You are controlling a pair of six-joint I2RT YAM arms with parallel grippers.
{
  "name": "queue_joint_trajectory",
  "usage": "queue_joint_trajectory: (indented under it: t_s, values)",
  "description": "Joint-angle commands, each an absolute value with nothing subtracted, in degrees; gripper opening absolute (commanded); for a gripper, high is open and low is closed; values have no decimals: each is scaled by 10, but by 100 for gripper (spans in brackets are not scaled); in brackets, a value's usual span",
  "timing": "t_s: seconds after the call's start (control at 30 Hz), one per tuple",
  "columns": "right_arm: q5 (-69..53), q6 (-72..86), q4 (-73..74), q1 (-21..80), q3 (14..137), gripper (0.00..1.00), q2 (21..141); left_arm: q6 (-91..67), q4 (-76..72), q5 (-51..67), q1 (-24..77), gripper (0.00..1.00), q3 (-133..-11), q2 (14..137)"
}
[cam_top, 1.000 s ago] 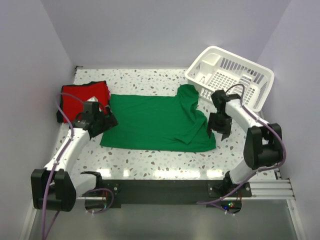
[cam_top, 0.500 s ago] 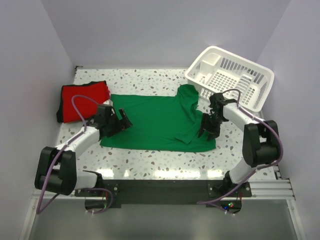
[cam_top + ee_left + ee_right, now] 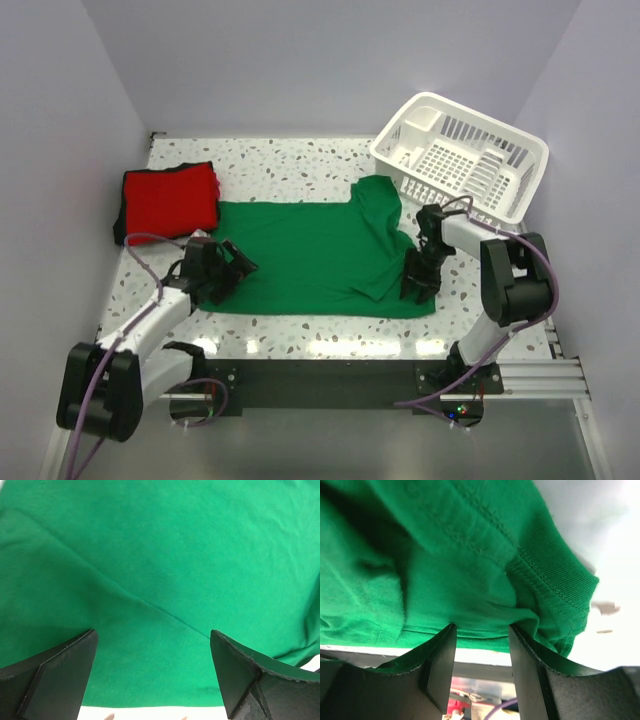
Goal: Fold and stack the t-shirts
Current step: Fold the tshirt
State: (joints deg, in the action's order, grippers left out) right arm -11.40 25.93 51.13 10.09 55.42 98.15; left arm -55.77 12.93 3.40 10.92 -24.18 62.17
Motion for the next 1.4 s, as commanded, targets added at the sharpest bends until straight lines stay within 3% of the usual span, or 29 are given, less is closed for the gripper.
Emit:
queue_joint_trajectory:
  t_s: [0.0, 0.2, 0.5, 0.8, 1.37]
  values:
    - [-88, 268, 561, 103, 510, 50, 935, -651, 266, 13, 109, 100, -207, 537]
    - [-110, 276, 594, 104, 480, 52, 864, -724, 352, 32, 111, 100, -177, 405]
    - [-178, 271, 600, 114, 551, 51, 766, -628, 350, -18, 117, 100, -288, 439]
    - [-170, 349, 476, 248, 534, 49, 827, -488, 258, -34, 119, 98, -325, 538]
    - [-120, 352, 456, 305, 533, 47, 907, -475, 239, -35, 119, 99, -296, 537]
